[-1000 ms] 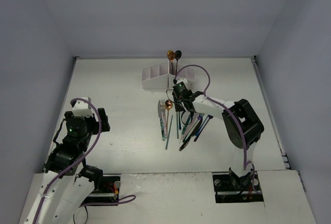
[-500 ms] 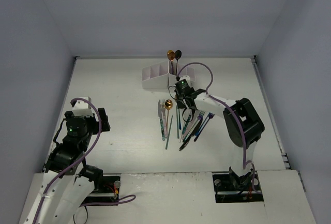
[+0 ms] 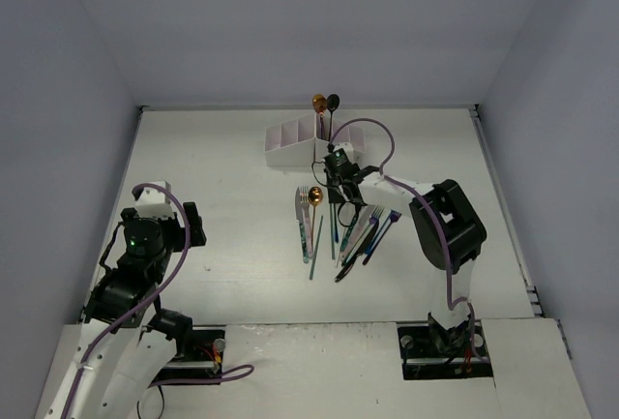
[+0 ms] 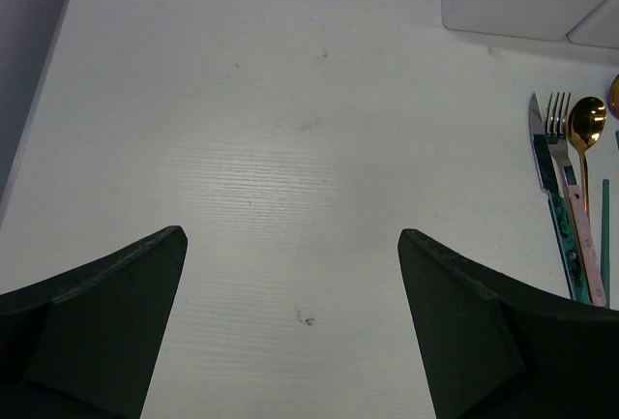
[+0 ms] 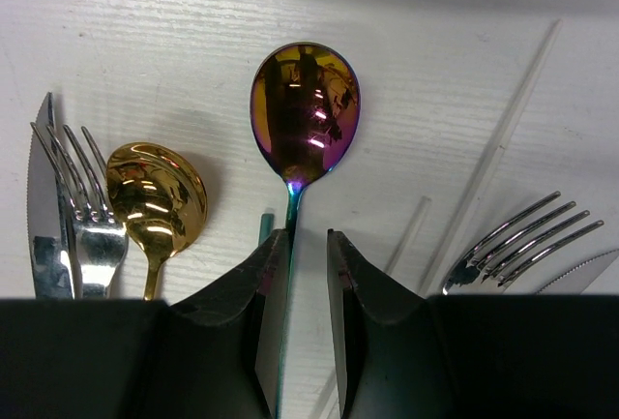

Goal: Sort the eating utensils into containers

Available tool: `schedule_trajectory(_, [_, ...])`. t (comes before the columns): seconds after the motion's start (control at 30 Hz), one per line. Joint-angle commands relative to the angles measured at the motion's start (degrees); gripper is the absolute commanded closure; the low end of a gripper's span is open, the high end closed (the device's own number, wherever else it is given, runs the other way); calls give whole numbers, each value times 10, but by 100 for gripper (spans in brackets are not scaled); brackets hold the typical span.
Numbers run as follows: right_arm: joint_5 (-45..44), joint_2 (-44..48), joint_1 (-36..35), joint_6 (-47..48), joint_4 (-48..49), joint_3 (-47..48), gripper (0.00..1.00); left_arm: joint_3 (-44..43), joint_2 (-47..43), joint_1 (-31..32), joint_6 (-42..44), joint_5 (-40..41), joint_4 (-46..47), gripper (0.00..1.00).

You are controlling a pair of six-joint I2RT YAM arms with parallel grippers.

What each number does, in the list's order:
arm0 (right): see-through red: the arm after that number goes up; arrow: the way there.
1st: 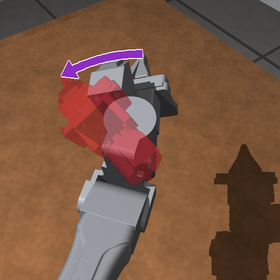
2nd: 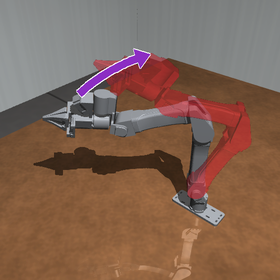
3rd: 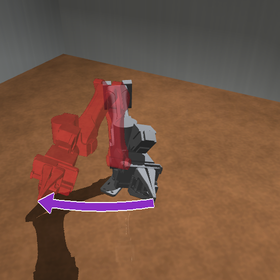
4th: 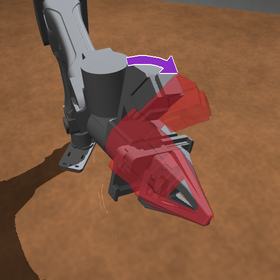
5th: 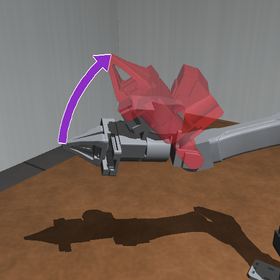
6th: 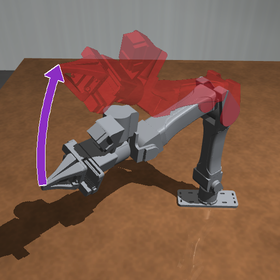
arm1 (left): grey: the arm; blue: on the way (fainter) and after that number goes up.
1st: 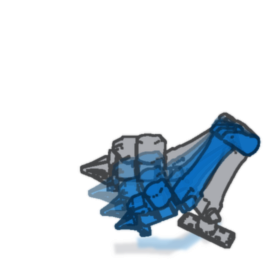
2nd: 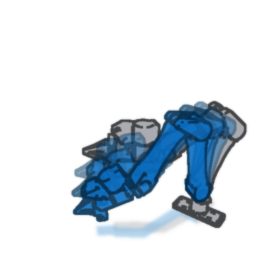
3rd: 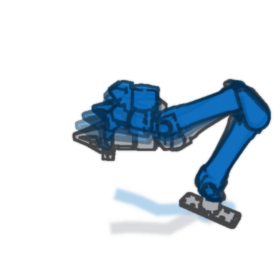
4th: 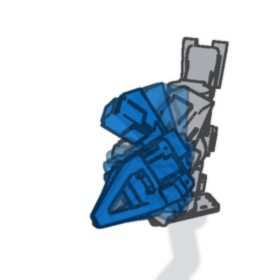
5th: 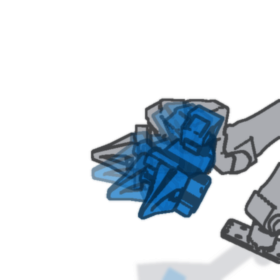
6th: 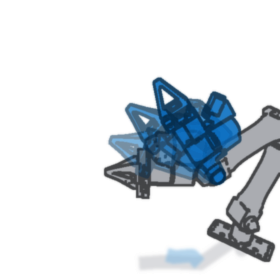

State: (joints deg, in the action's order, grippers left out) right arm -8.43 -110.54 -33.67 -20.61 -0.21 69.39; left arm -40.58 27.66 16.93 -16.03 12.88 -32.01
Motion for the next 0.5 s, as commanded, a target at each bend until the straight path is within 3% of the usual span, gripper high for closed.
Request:
schedule_trajectory(0.0, [1, -9, 2, -13, 8, 27, 80, -6, 12, 2, 7, -4, 40, 10])
schedule_trajectory(0.3, [-4, -11, 1, -27, 7, 13, 80, -6, 10, 2, 7, -3, 39, 10])
schedule_trajectory(0.47, [-10, -12, 1, -45, 4, -6, 100, -5, 8, 2, 7, -2, 39, 10])
